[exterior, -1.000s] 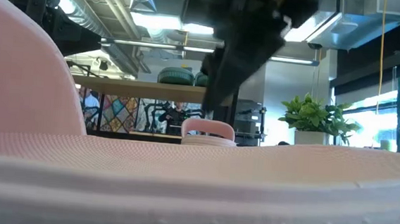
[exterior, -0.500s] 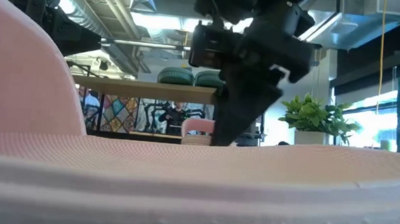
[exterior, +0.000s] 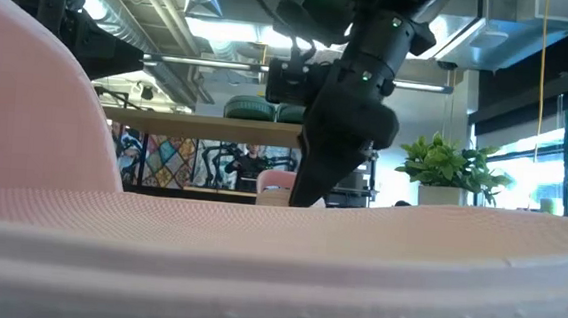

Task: Pick and place slides into the shelf
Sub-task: Put the top pink slide under the shelf, then put the pink slide under the shelf

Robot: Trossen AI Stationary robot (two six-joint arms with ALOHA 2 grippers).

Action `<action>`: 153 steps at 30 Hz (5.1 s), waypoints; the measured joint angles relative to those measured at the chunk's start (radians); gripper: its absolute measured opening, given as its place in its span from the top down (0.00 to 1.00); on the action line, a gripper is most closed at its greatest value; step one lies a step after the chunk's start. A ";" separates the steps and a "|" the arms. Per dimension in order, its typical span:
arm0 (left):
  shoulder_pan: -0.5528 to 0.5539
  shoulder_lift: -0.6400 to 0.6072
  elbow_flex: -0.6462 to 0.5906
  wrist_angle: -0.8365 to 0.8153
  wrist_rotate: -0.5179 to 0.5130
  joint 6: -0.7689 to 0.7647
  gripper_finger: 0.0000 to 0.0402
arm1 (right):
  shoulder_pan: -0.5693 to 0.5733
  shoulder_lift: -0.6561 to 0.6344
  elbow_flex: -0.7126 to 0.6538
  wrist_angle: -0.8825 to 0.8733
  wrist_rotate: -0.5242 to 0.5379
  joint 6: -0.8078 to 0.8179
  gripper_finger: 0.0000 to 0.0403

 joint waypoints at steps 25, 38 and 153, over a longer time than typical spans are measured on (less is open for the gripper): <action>0.000 0.000 0.000 0.000 0.000 0.000 0.58 | -0.162 0.000 0.000 0.042 0.032 -0.131 0.50; 0.000 0.000 0.000 0.000 0.000 0.001 0.58 | -0.245 0.000 0.000 0.065 0.031 -0.179 0.50; 0.000 0.003 0.000 0.000 0.000 0.000 0.58 | 0.324 0.144 0.039 0.762 -0.113 -0.762 0.50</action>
